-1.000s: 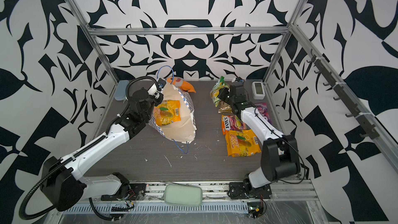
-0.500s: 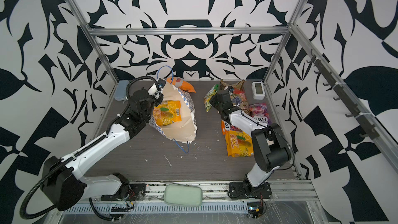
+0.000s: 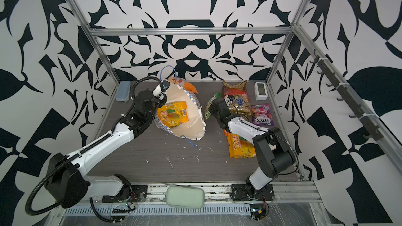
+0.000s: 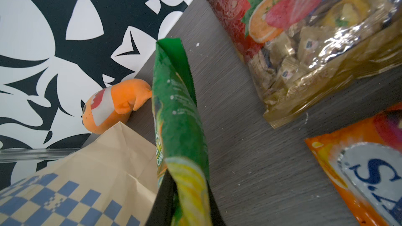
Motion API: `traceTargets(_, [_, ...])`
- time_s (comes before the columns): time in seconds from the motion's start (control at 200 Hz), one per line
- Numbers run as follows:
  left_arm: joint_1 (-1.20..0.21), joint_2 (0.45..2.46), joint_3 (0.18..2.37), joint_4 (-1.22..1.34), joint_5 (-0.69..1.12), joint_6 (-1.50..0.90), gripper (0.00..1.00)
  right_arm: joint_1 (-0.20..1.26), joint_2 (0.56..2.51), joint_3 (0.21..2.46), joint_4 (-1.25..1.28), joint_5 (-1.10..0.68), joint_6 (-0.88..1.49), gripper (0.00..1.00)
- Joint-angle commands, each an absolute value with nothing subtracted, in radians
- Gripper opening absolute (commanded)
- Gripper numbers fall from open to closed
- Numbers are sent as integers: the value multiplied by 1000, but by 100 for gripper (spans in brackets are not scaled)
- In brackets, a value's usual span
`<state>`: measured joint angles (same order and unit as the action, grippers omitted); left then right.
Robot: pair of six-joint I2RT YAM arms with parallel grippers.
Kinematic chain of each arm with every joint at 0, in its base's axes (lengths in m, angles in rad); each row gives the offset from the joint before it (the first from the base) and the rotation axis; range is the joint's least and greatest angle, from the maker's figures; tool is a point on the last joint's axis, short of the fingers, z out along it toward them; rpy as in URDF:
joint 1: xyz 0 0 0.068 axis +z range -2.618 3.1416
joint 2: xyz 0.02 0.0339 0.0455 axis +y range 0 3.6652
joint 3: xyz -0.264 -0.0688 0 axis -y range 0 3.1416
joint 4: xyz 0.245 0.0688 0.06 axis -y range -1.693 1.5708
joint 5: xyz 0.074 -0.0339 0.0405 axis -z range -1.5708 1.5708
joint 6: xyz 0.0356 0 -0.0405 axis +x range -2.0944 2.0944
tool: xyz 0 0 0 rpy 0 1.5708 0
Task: Take the snacks out of the paper bag
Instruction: Place the snack at the top-center of the table.
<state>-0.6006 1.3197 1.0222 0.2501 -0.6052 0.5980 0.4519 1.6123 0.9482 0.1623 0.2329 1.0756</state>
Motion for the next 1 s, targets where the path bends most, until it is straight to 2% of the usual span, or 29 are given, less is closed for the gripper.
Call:
traceTargets(0.0, [-600,1301,1055,333,-609,598,0,436,1640,1055,249,294,1072,0])
traceTargets(0.51, [-601,1208,1025,304,-629,615,0,399,1958,1288,328,357,1161,4])
traceTargets(0.6, [-600,1209,1026,305,-629,623,0,397,1983,1312,311,345,1166,12])
traceTargets(0.77, [-600,1219,1031,309,-627,624,0,396,1967,1284,296,330,1178,37])
traceTargets(0.995, [-600,1229,1028,315,-621,611,0,397,1866,1174,291,393,1176,42])
